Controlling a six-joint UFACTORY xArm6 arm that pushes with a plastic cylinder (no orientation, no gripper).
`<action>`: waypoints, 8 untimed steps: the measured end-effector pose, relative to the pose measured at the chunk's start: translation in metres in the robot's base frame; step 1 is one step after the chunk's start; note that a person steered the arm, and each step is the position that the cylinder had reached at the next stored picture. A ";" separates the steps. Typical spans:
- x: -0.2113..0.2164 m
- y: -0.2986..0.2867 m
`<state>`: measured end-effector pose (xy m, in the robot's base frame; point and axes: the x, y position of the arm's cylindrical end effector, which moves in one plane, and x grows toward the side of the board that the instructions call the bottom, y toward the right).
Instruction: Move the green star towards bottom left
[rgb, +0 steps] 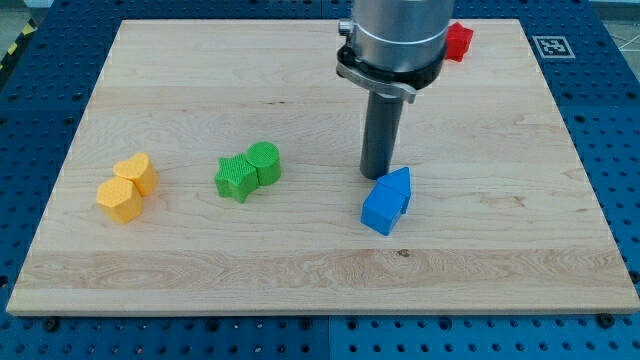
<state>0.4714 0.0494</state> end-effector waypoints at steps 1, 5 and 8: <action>0.000 -0.008; -0.002 -0.094; -0.025 -0.104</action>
<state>0.4460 -0.0541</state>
